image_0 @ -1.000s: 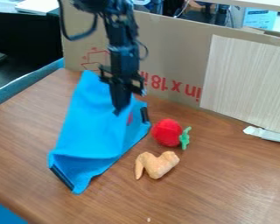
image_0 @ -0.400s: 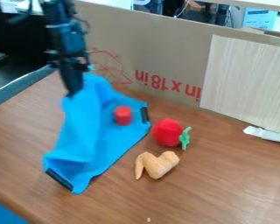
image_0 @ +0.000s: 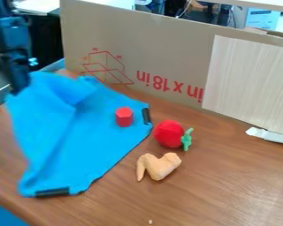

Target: Unfold the cloth from top right to bottom left

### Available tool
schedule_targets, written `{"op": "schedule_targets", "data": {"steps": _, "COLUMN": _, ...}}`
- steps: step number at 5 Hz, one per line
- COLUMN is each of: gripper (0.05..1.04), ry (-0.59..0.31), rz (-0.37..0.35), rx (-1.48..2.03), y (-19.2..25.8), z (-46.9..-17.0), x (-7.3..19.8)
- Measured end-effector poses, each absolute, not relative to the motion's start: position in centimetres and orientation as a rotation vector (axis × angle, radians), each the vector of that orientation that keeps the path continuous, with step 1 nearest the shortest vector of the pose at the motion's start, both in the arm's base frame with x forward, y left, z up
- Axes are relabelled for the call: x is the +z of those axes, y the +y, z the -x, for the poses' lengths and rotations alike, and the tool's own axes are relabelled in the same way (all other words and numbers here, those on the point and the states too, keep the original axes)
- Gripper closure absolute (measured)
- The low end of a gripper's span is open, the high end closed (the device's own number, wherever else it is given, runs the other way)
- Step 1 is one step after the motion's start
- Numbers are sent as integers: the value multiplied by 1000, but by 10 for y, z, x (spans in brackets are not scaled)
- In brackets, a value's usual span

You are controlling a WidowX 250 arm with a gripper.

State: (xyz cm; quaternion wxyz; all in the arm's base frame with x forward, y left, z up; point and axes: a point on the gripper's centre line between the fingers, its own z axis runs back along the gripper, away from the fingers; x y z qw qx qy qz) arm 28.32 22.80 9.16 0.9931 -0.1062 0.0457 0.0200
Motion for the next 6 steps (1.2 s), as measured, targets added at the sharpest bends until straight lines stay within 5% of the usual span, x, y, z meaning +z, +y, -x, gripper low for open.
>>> {"op": "schedule_targets", "data": {"steps": 2, "gripper": 1030, "ry": 137, "rz": 199, "rx": 159, "y": 262, "z": -245, "x": 92}}
{"op": "schedule_targets", "data": {"steps": 5, "gripper": 1009, "ry": 64, "rz": 167, "rx": 296, "y": 299, "z": -225, "x": 107}}
{"op": "schedule_targets", "data": {"steps": 6, "gripper": 866, "ry": 92, "rz": 149, "rx": 329, "y": 303, "z": -219, "x": 107}}
